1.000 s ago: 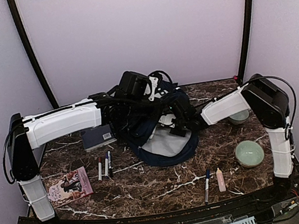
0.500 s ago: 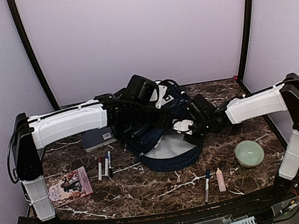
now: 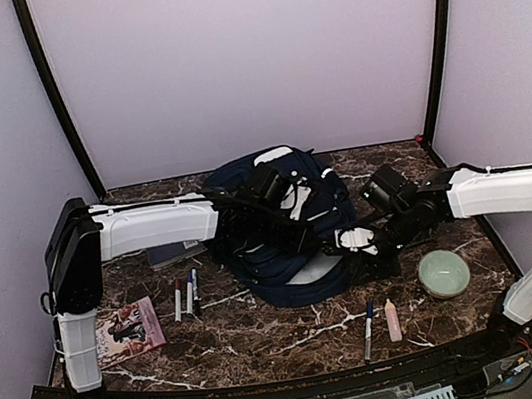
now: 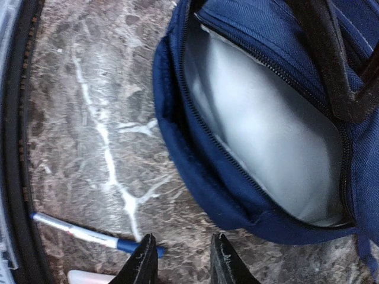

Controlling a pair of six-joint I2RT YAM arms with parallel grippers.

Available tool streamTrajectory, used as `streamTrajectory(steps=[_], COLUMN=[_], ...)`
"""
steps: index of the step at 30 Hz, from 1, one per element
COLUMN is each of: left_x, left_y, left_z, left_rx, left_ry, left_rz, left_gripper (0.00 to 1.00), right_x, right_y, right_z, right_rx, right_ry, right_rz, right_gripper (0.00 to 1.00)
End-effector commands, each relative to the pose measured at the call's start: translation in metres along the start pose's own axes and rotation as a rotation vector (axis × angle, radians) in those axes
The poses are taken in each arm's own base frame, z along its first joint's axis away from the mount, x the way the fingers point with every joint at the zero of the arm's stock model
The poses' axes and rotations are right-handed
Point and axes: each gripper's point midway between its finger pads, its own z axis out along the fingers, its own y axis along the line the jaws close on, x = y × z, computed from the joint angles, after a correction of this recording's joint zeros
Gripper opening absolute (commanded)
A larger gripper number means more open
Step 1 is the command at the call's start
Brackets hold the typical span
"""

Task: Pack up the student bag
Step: Place the largest pocket of the bag in the student bag, then move the student bag to the center of the board.

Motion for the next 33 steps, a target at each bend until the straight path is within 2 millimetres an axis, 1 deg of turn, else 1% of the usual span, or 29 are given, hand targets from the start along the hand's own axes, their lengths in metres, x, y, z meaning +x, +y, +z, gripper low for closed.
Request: streamTrajectory(steps=[1, 2, 3, 5, 6, 8, 9, 11, 13, 15, 16, 17, 18, 19, 20, 22, 24, 28, 30, 33], left_x=[0.018, 0.022, 0.025, 0.025, 0.026, 0.024, 0.023, 0.02, 0.017, 0.015, 0.017, 0.015, 0.017, 0.017, 0.018, 0.021, 0.026, 0.035, 0.039, 0.046], left_y=[0.006, 0.005, 0.004, -0.005, -0.01, -0.017, -0.02, -0.023, -0.019, -0.008, 0.002, 0.012, 0.028, 0.041, 0.056, 0.088, 0.121, 0.191, 0.217, 0.25], left_z=[0.008, 0.011, 0.011, 0.007, 0.003, -0.008, -0.016, -0.033, -0.051, -0.07, -0.077, -0.089, -0.096, -0.103, -0.111, -0.126, -0.139, -0.167, -0.179, -0.191], left_rx=[0.041, 0.049, 0.057, 0.1, 0.122, 0.15, 0.155, 0.149, 0.112, 0.054, 0.02, -0.012, -0.051, -0.078, -0.111, -0.185, -0.259, -0.389, -0.437, -0.488], left_ry=[0.023, 0.033, 0.046, 0.065, 0.078, 0.088, 0.087, 0.076, 0.05, 0.023, 0.018, -0.006, -0.017, -0.032, -0.046, -0.071, -0.096, -0.143, -0.163, -0.187], left_rz=[-0.064, -0.066, -0.067, -0.058, -0.053, -0.038, -0.029, -0.007, 0.015, 0.019, 0.009, -0.003, -0.031, -0.053, -0.082, -0.15, -0.23, -0.412, -0.484, -0.567], left_gripper=[0.06, 0.1, 0.18, 0.34, 0.38, 0.44, 0.46, 0.49, 0.54, 0.6, 0.63, 0.66, 0.69, 0.7, 0.7, 0.73, 0.74, 0.74, 0.73, 0.73], right_x=[-0.02, -0.026, -0.03, -0.041, -0.047, -0.06, -0.065, -0.083, -0.094, -0.104, -0.108, -0.111, -0.114, -0.114, -0.116, -0.124, -0.132, -0.163, -0.178, -0.205], right_y=[0.02, 0.019, 0.017, 0.013, 0.01, 0.003, 0.0, -0.01, -0.02, -0.033, -0.039, -0.045, -0.051, -0.057, -0.062, -0.069, -0.071, -0.075, -0.084, -0.1], right_z=[-0.037, -0.045, -0.05, -0.06, -0.064, -0.072, -0.073, -0.078, -0.073, -0.065, -0.061, -0.055, -0.051, -0.04, -0.035, -0.026, -0.02, -0.008, 0.001, 0.014], right_rx=[-0.165, -0.172, -0.175, -0.173, -0.172, -0.177, -0.181, -0.185, -0.183, -0.173, -0.165, -0.157, -0.139, -0.135, -0.133, -0.137, -0.149, -0.143, -0.103, -0.071], right_ry=[-0.112, -0.131, -0.143, -0.165, -0.181, -0.222, -0.238, -0.289, -0.318, -0.338, -0.344, -0.342, -0.338, -0.324, -0.319, -0.316, -0.321, -0.351, -0.362, -0.401], right_rz=[0.083, 0.089, 0.092, 0.087, 0.088, 0.1, 0.111, 0.116, 0.137, 0.167, 0.174, 0.189, 0.2, 0.217, 0.225, 0.237, 0.246, 0.238, 0.266, 0.349], right_gripper=[0.31, 0.32, 0.32, 0.32, 0.32, 0.31, 0.32, 0.32, 0.31, 0.31, 0.31, 0.31, 0.31, 0.31, 0.31, 0.31, 0.31, 0.32, 0.33, 0.35])
